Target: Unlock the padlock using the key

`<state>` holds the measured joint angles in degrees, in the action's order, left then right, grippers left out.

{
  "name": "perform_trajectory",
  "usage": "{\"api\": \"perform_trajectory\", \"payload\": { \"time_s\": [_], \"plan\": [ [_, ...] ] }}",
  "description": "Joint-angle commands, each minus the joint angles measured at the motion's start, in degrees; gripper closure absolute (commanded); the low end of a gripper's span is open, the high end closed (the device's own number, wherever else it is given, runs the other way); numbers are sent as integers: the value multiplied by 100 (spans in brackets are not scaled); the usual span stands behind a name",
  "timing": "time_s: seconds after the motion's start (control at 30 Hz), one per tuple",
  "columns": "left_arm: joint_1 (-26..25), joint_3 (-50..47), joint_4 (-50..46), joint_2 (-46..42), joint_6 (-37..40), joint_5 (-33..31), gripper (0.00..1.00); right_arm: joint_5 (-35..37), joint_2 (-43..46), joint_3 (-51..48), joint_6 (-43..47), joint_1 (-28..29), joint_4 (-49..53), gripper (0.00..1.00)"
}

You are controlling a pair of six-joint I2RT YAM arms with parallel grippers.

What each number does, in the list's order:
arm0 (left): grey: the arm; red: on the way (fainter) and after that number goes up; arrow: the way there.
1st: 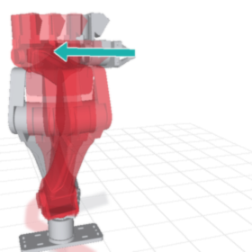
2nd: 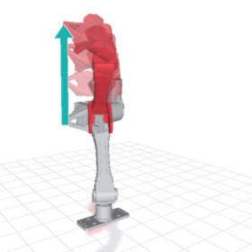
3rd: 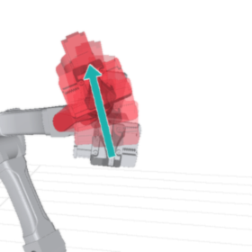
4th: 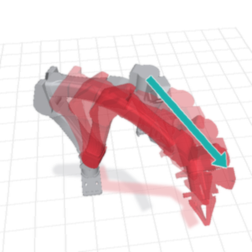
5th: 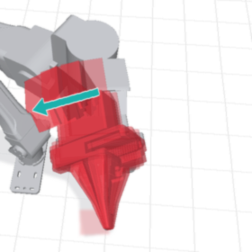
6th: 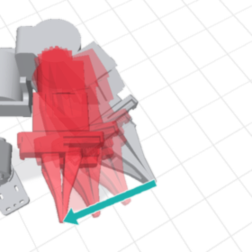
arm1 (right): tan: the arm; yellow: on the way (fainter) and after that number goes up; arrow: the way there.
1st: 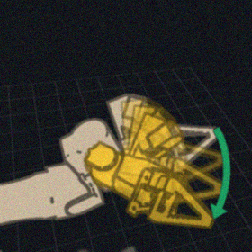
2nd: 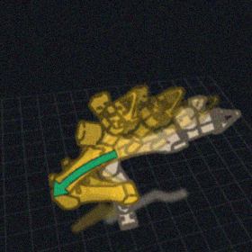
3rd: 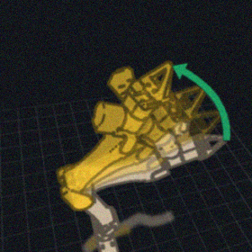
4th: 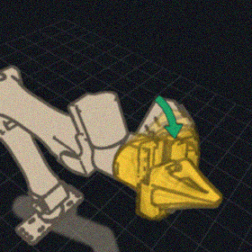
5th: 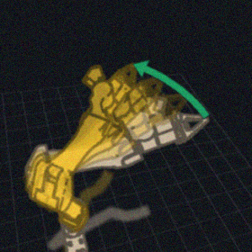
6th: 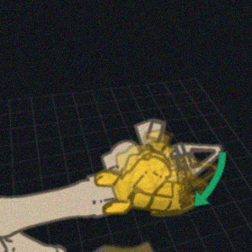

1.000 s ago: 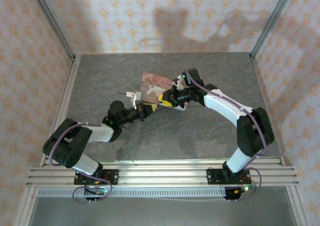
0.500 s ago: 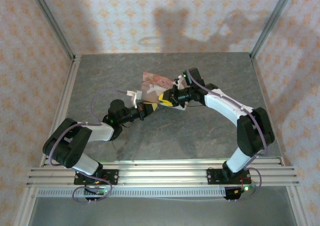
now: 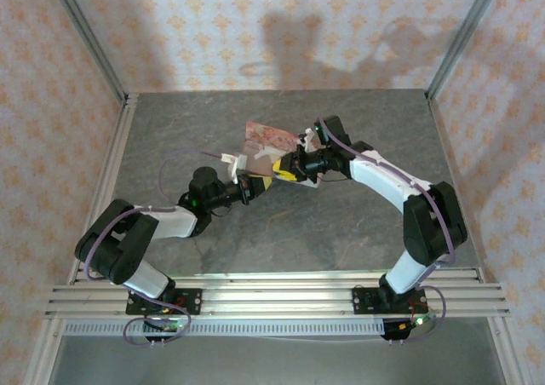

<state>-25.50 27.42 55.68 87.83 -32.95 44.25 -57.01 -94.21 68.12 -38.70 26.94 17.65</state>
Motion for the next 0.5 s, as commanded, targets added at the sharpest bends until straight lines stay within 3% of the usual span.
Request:
{"api": "perform_trajectory", "payload": {
  "time_s": [0.0,0.3,0.47],
  "plan": [
    [-182,291,382,102,21,-38,100,-525,-65,184,143,180,-77,100],
    [-135,153,42,-113,201,-215,100,-577,-88,290,600,113,474,100],
    [-37,172,-697,-533,614,-137,100,-535,-103,433,981,31,932,100]
  ]
}}
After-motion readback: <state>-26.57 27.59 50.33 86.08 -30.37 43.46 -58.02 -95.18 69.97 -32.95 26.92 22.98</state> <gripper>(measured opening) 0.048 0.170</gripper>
